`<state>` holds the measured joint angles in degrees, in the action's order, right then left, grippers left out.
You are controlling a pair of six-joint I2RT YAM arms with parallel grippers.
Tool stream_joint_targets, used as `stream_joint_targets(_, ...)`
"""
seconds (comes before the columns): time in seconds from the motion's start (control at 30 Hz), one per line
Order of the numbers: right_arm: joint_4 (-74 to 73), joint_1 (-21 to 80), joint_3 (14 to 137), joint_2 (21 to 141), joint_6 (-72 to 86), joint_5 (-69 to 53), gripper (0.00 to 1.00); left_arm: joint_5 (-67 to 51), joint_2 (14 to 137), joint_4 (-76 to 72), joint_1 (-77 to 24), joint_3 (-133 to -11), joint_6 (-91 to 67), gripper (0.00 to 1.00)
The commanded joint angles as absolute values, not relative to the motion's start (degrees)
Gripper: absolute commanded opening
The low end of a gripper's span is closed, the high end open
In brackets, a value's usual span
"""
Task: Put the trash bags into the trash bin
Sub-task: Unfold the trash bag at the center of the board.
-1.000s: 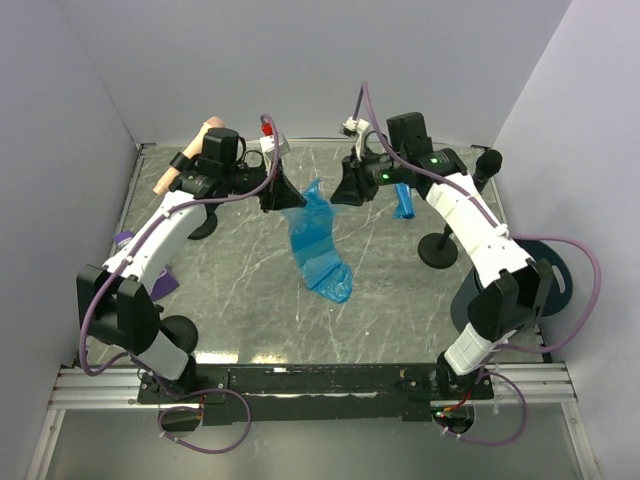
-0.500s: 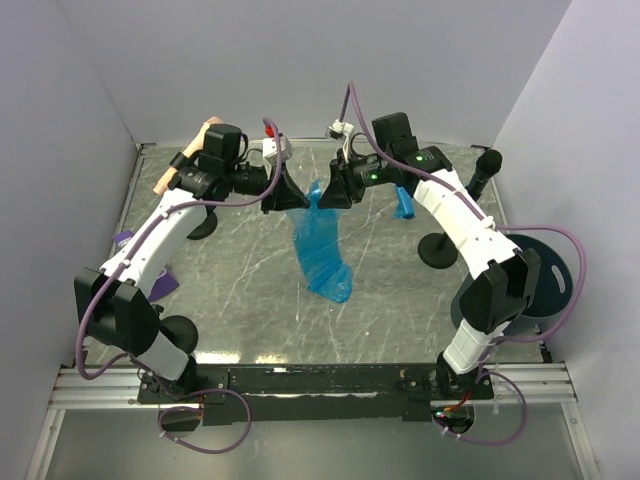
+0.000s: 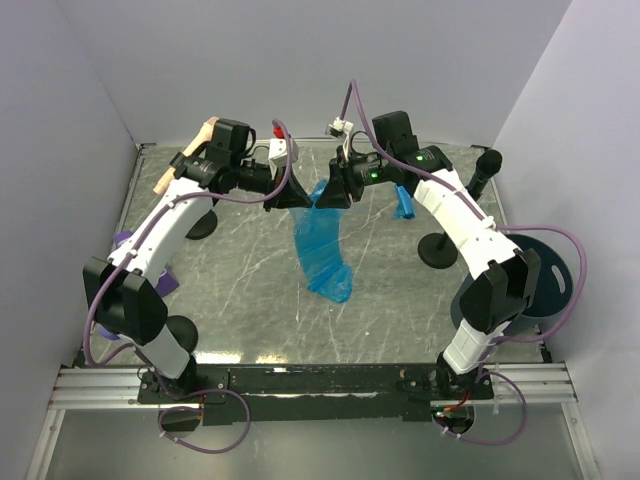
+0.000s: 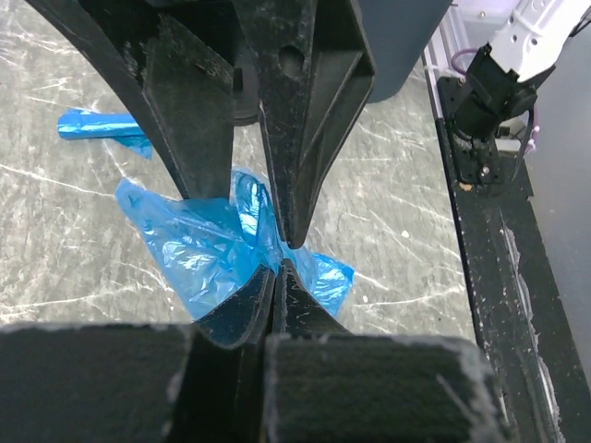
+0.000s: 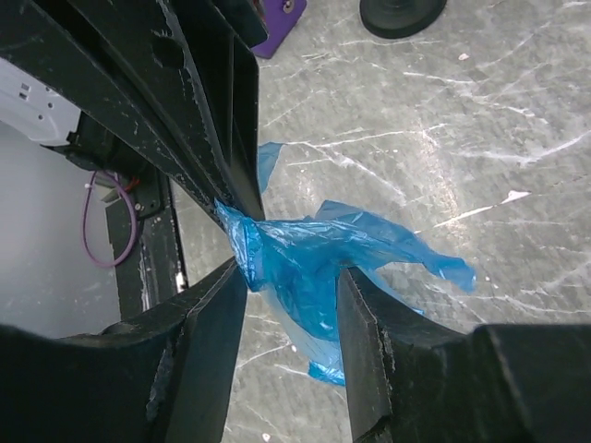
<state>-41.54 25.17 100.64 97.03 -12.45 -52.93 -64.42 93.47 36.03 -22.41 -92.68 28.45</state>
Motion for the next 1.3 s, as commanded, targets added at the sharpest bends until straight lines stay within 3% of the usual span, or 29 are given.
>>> stream_joint_targets(0.0, -40.1, 25.4, 104.0, 95.7, -14.2, -51.9, 0.50, -66.0, 93.6, 38.7, -22.9, -95.8, 32.7, 0.01)
stream_joint_targets(0.47, -38.1, 25.8, 105.6, 98.5, -14.4, -58.8, 0.46, -66.4, 94.7, 45.6, -23.0, -98.9, 40.7, 0.01)
stream_joint_targets(0.53, -37.7, 25.7, 105.9, 98.7, -14.2, -61.0, 0.39, -66.5, 94.8, 46.0, -23.1, -99.0, 40.8, 0.01)
stream_joint_targets(0.7, -37.9, 25.4, 105.2, 98.2, -14.0, -62.3, 0.00, -64.3, 93.8, 44.8, -23.1, -97.7, 39.9, 0.01)
stream_joint_targets(1.0, -39.4, 21.0, 100.8, 94.0, -13.7, -54.9, 0.00, -50.0, 87.3, 28.7, -22.9, -87.8, 26.9, 0.01)
stream_joint_targets(1.27, -40.0, 19.1, 97.5, 91.4, -13.0, -52.1, 0.00, -48.0, 87.0, 25.8, -22.5, -87.1, 21.6, 0.01)
